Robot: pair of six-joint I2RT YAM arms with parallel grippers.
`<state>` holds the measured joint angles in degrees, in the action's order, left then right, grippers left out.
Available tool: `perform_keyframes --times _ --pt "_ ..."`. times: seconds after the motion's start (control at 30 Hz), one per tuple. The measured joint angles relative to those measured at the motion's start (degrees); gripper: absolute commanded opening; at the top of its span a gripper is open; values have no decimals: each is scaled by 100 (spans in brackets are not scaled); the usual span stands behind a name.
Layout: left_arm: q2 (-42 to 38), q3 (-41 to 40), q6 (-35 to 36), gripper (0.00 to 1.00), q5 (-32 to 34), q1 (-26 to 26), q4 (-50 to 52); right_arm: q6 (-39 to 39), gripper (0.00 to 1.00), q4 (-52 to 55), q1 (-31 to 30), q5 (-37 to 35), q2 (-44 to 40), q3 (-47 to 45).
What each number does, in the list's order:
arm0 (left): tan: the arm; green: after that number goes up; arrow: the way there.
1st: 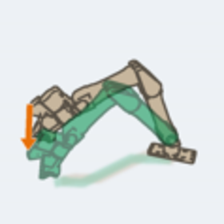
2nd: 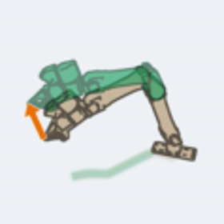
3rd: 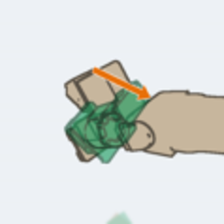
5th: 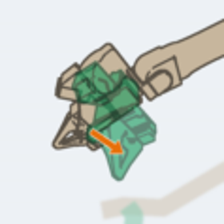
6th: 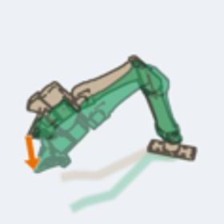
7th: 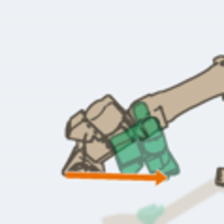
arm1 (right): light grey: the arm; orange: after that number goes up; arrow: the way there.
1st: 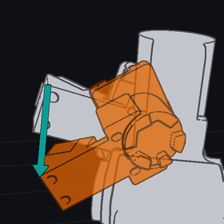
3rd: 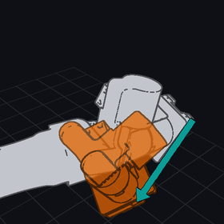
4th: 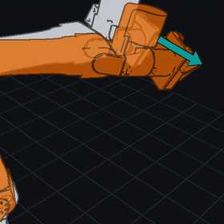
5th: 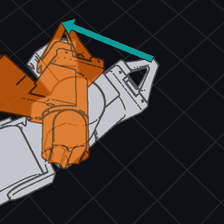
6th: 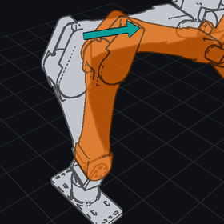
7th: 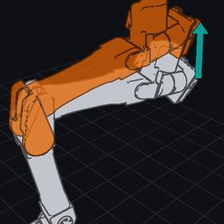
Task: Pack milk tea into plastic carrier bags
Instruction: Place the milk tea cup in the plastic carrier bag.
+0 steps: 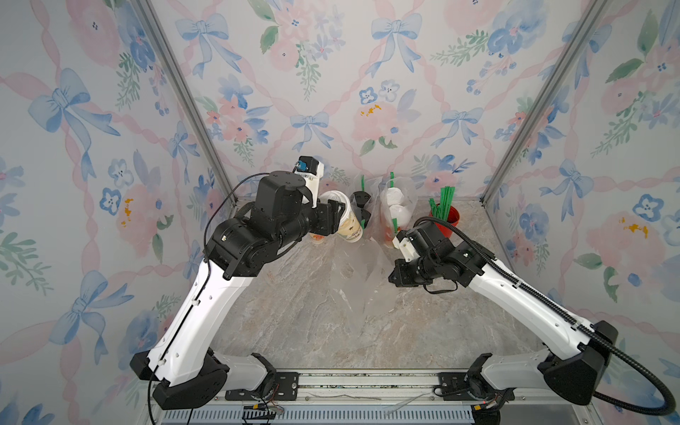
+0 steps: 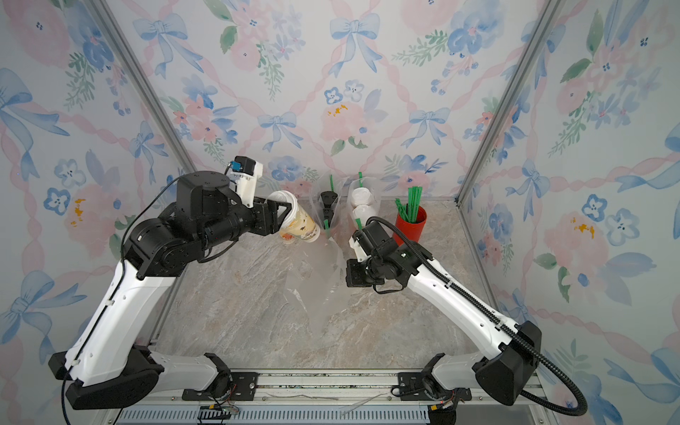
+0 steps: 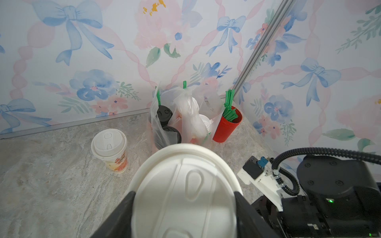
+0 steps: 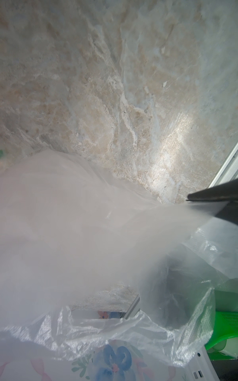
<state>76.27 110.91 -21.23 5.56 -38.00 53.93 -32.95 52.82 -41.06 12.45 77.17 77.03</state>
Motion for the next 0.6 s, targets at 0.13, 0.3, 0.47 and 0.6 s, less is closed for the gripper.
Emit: perform_keyframes --times 0.13,0.3,0.47,0.6 --pt "59 0 -28 43 -74 -155 4 0 0 2 -17 2 0 0" --pt "232 -203 -109 42 -48 -258 -7 -2 0 2 -39 0 0 0" --pt "468 -608 -212 40 109 -293 2 -2 0 2 -42 0 0 0" --pt "579 -796 -308 40 146 -306 7 -2 0 2 -42 0 0 0"
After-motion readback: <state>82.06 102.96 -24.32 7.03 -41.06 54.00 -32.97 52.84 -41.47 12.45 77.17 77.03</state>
